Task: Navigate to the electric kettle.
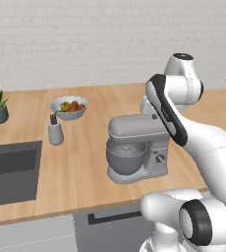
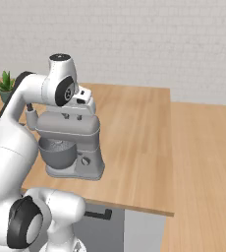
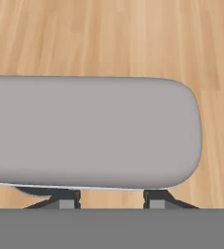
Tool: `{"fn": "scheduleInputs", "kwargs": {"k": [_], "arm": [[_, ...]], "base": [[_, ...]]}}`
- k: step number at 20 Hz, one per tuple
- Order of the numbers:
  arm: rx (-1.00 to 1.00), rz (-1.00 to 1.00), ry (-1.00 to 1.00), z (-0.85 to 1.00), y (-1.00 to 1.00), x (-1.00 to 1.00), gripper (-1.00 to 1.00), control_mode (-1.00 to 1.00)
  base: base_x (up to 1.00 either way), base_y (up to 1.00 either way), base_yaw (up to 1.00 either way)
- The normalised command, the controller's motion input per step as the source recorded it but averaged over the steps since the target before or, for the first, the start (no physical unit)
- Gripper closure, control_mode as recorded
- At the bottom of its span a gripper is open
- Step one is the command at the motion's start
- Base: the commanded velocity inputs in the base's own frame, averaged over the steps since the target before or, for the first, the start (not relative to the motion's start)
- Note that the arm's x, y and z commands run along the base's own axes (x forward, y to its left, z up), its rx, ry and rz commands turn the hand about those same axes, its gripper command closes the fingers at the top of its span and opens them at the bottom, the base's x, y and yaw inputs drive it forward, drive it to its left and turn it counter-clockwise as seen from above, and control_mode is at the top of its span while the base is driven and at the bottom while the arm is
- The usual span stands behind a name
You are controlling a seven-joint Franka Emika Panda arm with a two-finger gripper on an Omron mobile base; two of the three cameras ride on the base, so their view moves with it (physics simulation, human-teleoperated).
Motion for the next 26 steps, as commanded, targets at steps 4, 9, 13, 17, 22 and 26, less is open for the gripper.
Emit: {"fn": "scheduleInputs", "kwargs": {"k": [4, 9, 13, 17, 22, 26], "arm": [[0.0, 0.0, 0.0, 0.0, 0.0, 0.0, -1.0, 1.0], [0.0, 0.0, 0.0, 0.0, 0.0, 0.0, -1.0, 1.0], [0.0, 0.0, 0.0, 0.0, 0.0, 0.0, -1.0, 1.0], [0.0, 0.0, 0.0, 0.0, 0.0, 0.0, -1.0, 1.0], [0.0, 0.0, 0.0, 0.0, 0.0, 0.0, -1.0, 1.0], [0.0, 0.0, 0.0, 0.0, 0.0, 0.0, -1.0, 1.0]], "base": [[0.0, 0.0, 0.0], [0.0, 0.0, 0.0], [-0.74, -0.02, -0.02], [-0.43, 0.0, -0.46], [-0.01, 0.0, -0.76], [-0.04, 0.0, -0.83]]}}
